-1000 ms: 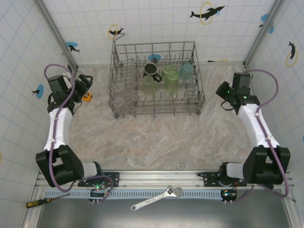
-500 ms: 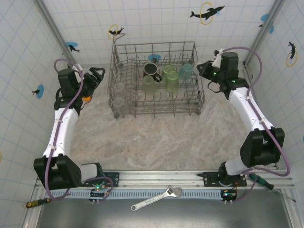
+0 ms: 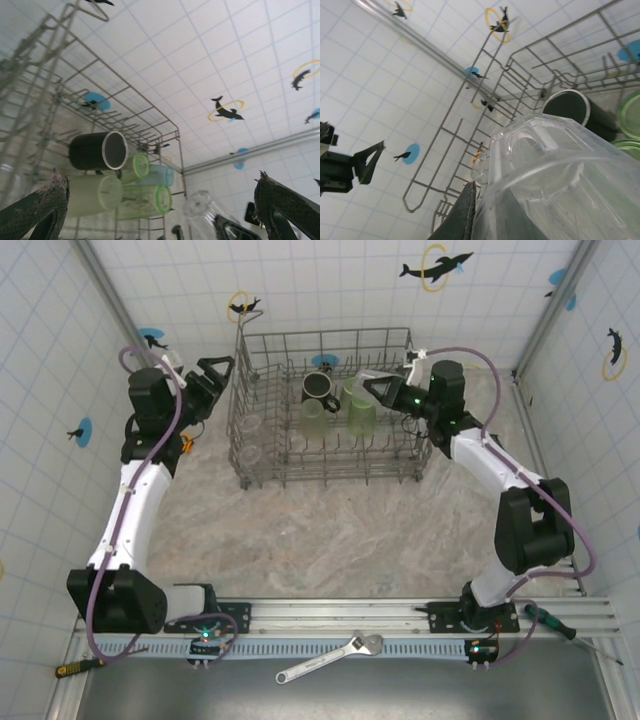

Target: Load the cups into the dish rack

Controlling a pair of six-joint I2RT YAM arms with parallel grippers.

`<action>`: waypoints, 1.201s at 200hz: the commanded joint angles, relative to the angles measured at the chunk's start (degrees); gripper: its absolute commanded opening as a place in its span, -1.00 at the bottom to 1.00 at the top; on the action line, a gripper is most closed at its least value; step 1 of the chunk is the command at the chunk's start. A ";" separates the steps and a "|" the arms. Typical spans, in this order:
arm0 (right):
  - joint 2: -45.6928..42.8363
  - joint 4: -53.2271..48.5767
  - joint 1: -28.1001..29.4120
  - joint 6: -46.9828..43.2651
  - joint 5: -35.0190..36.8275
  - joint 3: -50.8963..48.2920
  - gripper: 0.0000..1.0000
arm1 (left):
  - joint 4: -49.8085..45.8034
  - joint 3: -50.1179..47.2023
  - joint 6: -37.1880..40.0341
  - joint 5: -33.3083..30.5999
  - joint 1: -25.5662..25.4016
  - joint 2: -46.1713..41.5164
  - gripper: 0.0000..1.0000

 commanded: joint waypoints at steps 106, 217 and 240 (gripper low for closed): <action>10.45 36.23 5.83 19.47 -8.19 -0.12 -1.00 | 10.94 5.69 -8.34 4.56 -12.01 16.19 0.95; 18.71 45.93 8.57 28.19 -11.32 7.15 -1.00 | 13.72 8.12 -12.11 10.99 -13.75 22.81 0.95; 19.38 46.56 8.91 28.91 -11.84 8.67 -1.00 | 13.72 8.01 -12.25 11.94 -13.87 23.05 0.95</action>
